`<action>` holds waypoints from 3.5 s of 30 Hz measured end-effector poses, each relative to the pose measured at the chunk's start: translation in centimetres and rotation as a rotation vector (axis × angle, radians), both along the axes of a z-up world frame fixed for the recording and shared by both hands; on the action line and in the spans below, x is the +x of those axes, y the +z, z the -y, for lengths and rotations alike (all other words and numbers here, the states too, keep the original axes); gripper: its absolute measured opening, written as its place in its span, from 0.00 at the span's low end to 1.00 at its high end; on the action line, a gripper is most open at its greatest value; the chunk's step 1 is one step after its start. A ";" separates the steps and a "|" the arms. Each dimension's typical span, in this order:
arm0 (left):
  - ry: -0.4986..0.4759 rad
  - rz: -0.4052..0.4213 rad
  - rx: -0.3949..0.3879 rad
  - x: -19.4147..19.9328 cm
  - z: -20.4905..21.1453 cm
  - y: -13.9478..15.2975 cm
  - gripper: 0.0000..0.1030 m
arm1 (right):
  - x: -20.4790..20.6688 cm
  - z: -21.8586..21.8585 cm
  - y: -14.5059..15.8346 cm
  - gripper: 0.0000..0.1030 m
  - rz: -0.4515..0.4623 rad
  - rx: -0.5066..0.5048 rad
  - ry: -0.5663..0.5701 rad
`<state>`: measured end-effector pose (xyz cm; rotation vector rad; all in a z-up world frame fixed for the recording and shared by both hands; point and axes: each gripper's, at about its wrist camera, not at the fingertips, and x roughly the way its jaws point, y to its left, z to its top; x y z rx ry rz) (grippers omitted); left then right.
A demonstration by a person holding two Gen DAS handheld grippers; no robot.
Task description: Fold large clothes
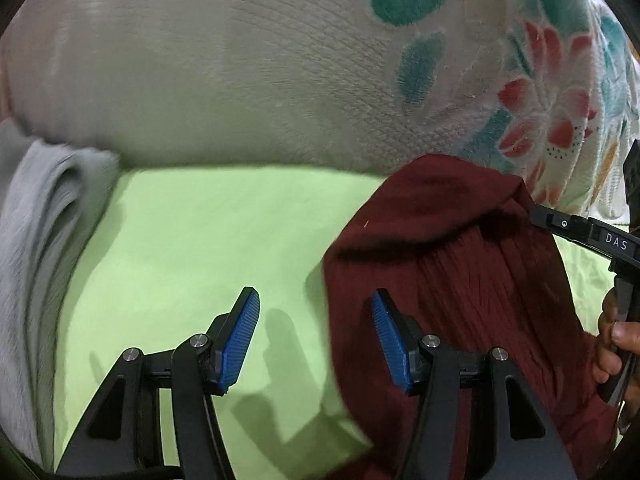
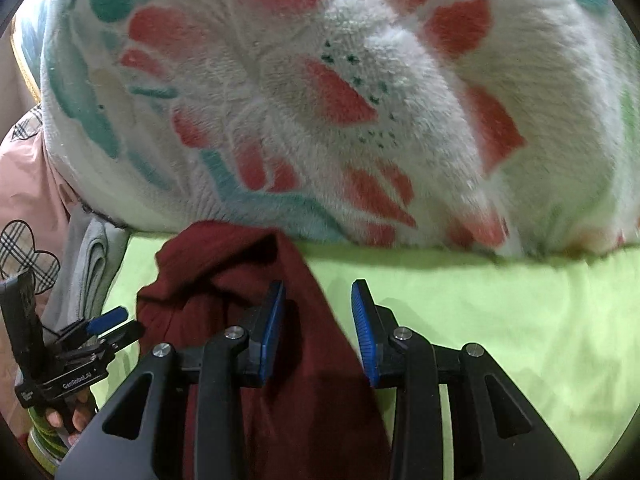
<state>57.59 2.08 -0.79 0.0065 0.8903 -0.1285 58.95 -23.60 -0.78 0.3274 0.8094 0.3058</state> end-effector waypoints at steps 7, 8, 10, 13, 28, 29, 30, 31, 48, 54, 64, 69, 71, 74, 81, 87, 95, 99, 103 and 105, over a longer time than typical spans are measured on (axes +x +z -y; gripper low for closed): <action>-0.058 0.016 0.142 2.4 3.5 -0.8 0.03 | -0.4 0.7 1.1 0.03 0.059 -0.004 0.017; -0.059 0.037 0.138 1.9 3.6 -0.3 0.02 | -1.0 1.0 1.7 0.03 0.081 -0.018 0.020; -0.056 0.072 0.100 0.7 3.3 1.0 0.02 | -2.4 1.7 2.9 0.03 0.115 -0.024 0.019; -0.069 0.123 0.037 -2.0 2.5 3.4 0.02 | -5.1 3.0 4.6 0.03 0.160 -0.029 0.012; -0.177 0.190 -0.160 -23.4 4.4 3.6 0.02 | -26.0 6.1 4.2 0.03 0.202 -0.081 0.048; -0.177 0.177 -0.180 -24.5 4.3 3.0 0.02 | -27.3 6.0 3.5 0.03 0.193 -0.092 0.047; -0.174 0.172 -0.181 -25.5 4.3 2.3 0.02 | -28.0 6.0 3.1 0.03 0.182 -0.089 0.045; -0.170 0.169 -0.172 -26.4 4.3 1.5 0.02 | -29.0 6.1 2.4 0.03 0.163 -0.069 0.041; -0.125 -0.052 -0.355 -34.8 -1.6 -3.1 0.44 | -37.8 7.3 -3.1 0.44 -0.035 0.067 -0.005; -0.064 -0.143 -0.529 -32.0 -3.7 -2.7 0.54 | -36.6 9.8 -2.1 0.44 -0.057 0.301 -0.089; -0.090 -0.290 -0.569 -26.8 -1.4 -4.5 0.54 | -31.5 7.3 -5.6 0.44 -0.244 0.493 -0.121; -0.134 -0.292 -0.536 -25.8 0.2 -5.3 0.16 | -30.4 6.6 -6.7 0.12 -0.271 0.524 -0.109; -0.151 -0.260 -0.542 -25.7 0.5 -4.8 0.13 | -30.1 6.4 -5.6 0.04 -0.230 0.510 -0.086; -0.195 -0.121 -0.627 -26.3 -0.3 -2.3 0.11 | -30.9 7.3 -1.6 0.04 -0.019 0.536 -0.048; -0.175 -0.105 -0.685 -26.4 -2.1 -3.3 0.03 | -32.9 7.8 -1.8 0.06 0.009 0.419 0.004; -0.133 -0.189 -0.709 -26.1 -2.3 -6.2 0.05 | -33.9 9.3 -7.8 0.11 -0.196 0.464 -0.070; -0.194 -0.217 -0.652 -25.6 -0.2 -5.7 0.20 | -34.4 9.6 -6.1 0.35 -0.129 0.476 -0.081; -0.147 -0.137 -0.566 -26.5 -1.0 -4.8 0.03 | -34.1 9.5 -4.9 0.35 -0.101 0.429 -0.119; -0.143 -0.129 -0.562 -26.8 -1.9 -5.1 0.02 | -34.0 8.8 -4.5 0.35 -0.086 0.396 -0.104; -0.155 -0.131 -0.536 -27.0 -1.6 -5.2 0.02 | -33.5 8.0 -4.8 0.35 -0.111 0.360 -0.102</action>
